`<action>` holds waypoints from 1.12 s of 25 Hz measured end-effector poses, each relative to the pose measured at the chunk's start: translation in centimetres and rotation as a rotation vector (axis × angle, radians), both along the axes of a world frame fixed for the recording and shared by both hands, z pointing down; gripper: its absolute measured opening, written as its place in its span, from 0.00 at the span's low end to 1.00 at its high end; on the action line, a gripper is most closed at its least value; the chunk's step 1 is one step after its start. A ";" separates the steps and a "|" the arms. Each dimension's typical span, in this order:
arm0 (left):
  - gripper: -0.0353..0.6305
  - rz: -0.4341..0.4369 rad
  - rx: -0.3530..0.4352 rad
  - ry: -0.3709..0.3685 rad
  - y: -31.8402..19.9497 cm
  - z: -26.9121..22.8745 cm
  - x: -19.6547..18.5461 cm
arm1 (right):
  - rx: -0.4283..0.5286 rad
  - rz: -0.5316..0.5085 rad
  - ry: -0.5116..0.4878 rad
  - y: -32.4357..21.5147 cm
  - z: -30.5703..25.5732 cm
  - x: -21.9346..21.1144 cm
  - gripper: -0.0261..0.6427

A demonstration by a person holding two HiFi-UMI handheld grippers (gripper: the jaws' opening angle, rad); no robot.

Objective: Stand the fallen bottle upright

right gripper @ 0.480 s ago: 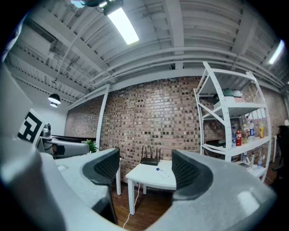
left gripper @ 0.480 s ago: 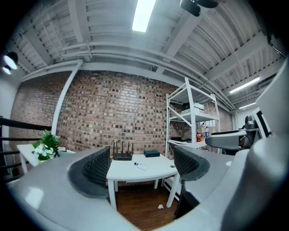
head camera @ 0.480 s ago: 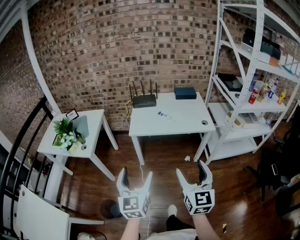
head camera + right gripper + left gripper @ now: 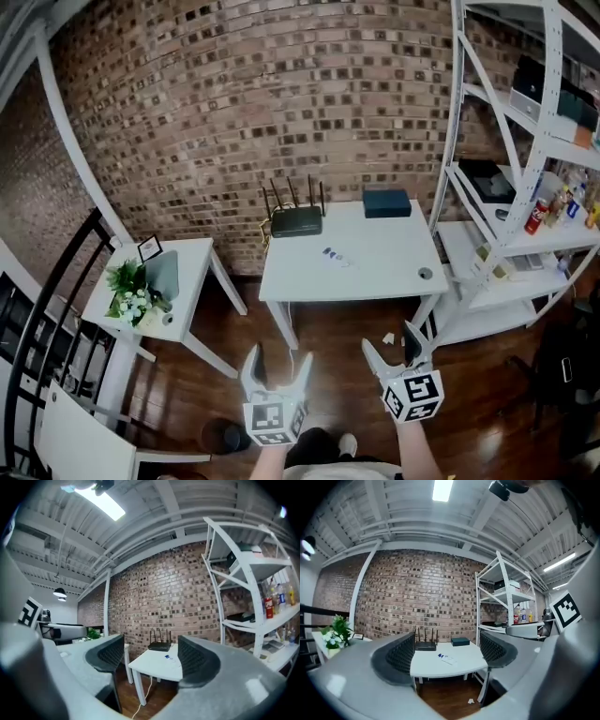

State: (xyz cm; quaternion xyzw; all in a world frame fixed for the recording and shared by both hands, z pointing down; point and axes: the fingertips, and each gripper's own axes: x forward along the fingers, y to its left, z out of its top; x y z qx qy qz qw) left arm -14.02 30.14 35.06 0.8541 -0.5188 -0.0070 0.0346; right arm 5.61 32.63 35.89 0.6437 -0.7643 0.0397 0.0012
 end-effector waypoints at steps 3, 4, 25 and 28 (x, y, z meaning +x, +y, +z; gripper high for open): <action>0.71 -0.006 -0.036 -0.004 -2.3 0.9 0.9 | -0.029 -0.074 0.012 -1.7 1.4 -0.7 0.55; 0.71 -0.002 -0.040 -0.006 -3.3 1.2 1.4 | -0.030 -0.079 0.018 -2.4 1.6 -0.5 0.55; 0.63 0.127 -0.074 -0.028 -32.6 4.6 8.3 | -0.085 -0.121 0.041 -31.6 2.0 3.0 0.55; 0.61 0.167 -0.086 0.001 -35.6 4.6 9.0 | -0.097 -0.136 -0.011 -35.0 2.1 2.2 0.54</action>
